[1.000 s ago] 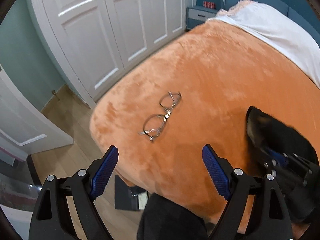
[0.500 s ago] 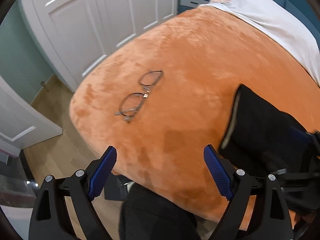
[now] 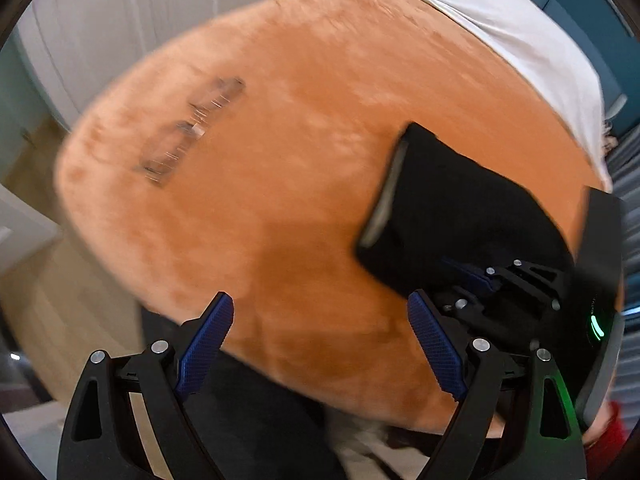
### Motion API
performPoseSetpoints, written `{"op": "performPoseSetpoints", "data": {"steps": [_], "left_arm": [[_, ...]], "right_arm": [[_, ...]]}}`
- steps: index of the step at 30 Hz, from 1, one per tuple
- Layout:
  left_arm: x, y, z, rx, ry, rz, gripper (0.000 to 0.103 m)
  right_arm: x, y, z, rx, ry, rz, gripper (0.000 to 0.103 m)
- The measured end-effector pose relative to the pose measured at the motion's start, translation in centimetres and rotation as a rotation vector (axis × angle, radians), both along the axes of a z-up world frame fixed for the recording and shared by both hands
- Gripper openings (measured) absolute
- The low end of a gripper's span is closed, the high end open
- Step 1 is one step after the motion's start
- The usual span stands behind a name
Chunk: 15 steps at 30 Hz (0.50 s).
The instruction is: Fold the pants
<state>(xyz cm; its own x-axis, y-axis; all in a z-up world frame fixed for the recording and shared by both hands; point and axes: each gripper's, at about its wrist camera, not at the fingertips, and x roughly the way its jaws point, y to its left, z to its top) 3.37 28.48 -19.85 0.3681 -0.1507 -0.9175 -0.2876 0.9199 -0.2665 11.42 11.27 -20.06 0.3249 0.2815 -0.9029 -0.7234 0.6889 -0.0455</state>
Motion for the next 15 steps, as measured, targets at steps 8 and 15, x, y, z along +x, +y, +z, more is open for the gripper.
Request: {"op": "performPoseSetpoints", "data": {"steps": [8, 15], "left_arm": [[4.6, -1.3, -3.9, -0.238, 0.079, 0.038, 0.086], [6.7, -2.4, -3.4, -0.121, 0.033, 0.089, 0.029]], "right_arm": [[-2.1, -7.5, 4.0, 0.134, -0.104, -0.277, 0.083], [-2.5, -13.7, 3.7, 0.167, -0.012, -0.499, 0.083]]}}
